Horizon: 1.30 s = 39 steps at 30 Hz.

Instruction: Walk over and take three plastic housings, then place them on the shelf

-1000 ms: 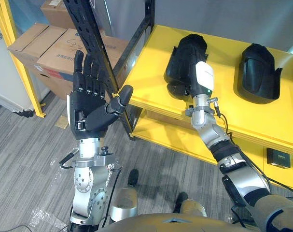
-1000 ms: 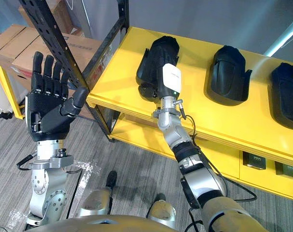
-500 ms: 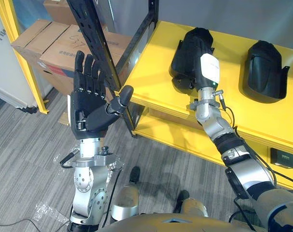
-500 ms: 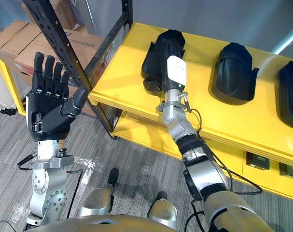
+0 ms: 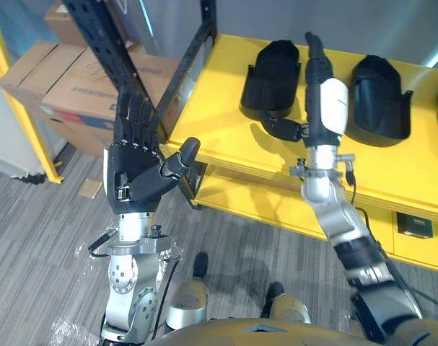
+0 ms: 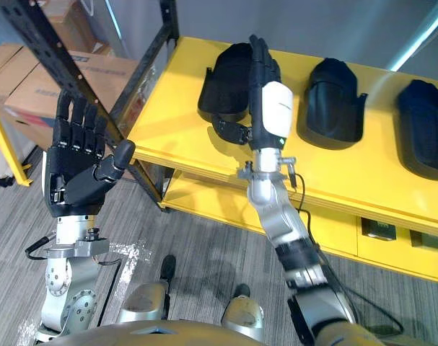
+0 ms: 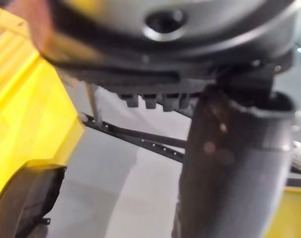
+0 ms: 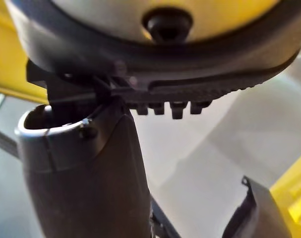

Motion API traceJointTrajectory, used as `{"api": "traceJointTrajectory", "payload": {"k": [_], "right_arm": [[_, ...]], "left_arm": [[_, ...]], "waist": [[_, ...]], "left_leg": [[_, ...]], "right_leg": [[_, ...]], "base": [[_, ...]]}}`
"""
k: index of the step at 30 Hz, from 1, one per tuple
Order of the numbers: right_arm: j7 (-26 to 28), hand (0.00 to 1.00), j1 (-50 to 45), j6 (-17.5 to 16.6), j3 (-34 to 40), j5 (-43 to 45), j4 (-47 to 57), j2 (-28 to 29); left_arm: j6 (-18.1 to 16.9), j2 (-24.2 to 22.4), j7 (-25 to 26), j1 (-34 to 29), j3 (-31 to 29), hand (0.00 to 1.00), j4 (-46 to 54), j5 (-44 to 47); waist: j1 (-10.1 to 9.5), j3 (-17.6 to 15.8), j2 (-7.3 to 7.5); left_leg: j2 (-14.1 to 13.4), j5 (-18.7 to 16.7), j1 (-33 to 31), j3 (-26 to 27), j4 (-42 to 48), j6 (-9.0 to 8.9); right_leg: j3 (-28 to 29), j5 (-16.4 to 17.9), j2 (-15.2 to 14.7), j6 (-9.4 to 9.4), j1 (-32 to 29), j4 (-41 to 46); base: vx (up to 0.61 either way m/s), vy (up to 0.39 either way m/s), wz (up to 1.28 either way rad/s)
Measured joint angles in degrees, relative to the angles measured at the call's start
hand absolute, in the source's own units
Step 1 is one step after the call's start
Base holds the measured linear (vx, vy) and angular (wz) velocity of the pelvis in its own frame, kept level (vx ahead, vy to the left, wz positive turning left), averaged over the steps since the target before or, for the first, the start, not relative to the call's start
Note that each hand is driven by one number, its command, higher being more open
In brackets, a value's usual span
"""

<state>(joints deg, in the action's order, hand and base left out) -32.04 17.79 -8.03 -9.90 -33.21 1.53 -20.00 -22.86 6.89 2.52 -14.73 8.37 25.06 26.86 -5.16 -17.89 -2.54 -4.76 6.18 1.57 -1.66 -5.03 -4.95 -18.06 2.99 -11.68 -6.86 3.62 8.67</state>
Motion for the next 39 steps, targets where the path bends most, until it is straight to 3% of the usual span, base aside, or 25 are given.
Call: {"api": "traceJointTrajectory", "payload": {"k": [4, 9, 15, 23, 26, 39], "right_arm": [[2.5, 1.0, -10.5, -6.1, 5.5, 7.3, 9.6, 1.8], [6.7, 1.0, -17.1, -8.4, 11.0, 16.4, 12.2, 5.6], [8.1, 1.0, -24.4, -4.2, 19.0, 16.8, 12.1, 7.5], [5.7, 1.0, -24.7, 1.7, 28.5, 21.0, 7.3, 7.4], [5.8, 1.0, -24.1, 2.7, 29.0, 25.2, 4.9, 6.7], [9.5, 1.0, -15.1, 4.3, 27.8, 31.7, -3.8, 3.9]], "left_arm": [[-0.8, 0.0, 1.6, -1.8, -0.3, 1.0, 0.0, -0.2], [-0.8, -0.3, 2.5, -1.8, -2.0, 1.0, 0.1, -0.5], [-0.8, -2.0, 2.3, -3.9, -4.9, 1.0, 0.3, -0.5], [-0.7, -1.9, 1.5, -5.9, -4.3, 1.0, 0.3, -0.4], [-0.3, -1.9, 1.1, -5.5, -3.2, 1.0, 0.3, -0.5], [2.2, 0.3, 1.3, -0.6, -1.4, 1.0, 0.1, -2.5]], "waist": [[2.28, 2.1, 1.01], [3.82, 4.7, 1.84], [4.12, 6.9, 1.28], [6.11, 8.9, 1.58], [7.07, 9.5, 1.36], [6.95, 9.7, 1.32]], "left_leg": [[0.0, -0.8, 1.1, 3.6, 0.0, 0.09], [0.0, -1.7, 2.9, 5.3, 0.0, -0.19], [-0.5, -2.7, 4.0, 7.6, 0.0, -0.32], [-2.0, -3.3, 4.8, 10.7, 0.0, -1.14], [-2.2, -3.3, 4.5, 11.7, 0.0, -1.22], [-2.4, -2.8, 1.8, 11.8, 0.2, -1.16]], "right_leg": [[3.1, -1.7, 0.3, -0.52, 0.4, -3.0], [4.6, -2.0, 0.5, -0.71, 1.7, -4.5], [6.7, -2.1, 0.9, -0.68, 1.7, -4.9], [9.7, -3.3, 2.7, -0.13, 1.0, -6.7], [10.5, -3.7, 3.0, -0.07, 0.2, -7.0], [10.9, -5.1, 3.3, -0.56, -2.2, -7.9]], "base": [[0.04, 0.022, -0.37], [0.05, 0.002, -0.21], [0.0, -0.006, -0.17], [-0.01, -0.015, -0.22], [-0.01, -0.008, -0.17], [-0.01, 0.005, -0.01]]}}
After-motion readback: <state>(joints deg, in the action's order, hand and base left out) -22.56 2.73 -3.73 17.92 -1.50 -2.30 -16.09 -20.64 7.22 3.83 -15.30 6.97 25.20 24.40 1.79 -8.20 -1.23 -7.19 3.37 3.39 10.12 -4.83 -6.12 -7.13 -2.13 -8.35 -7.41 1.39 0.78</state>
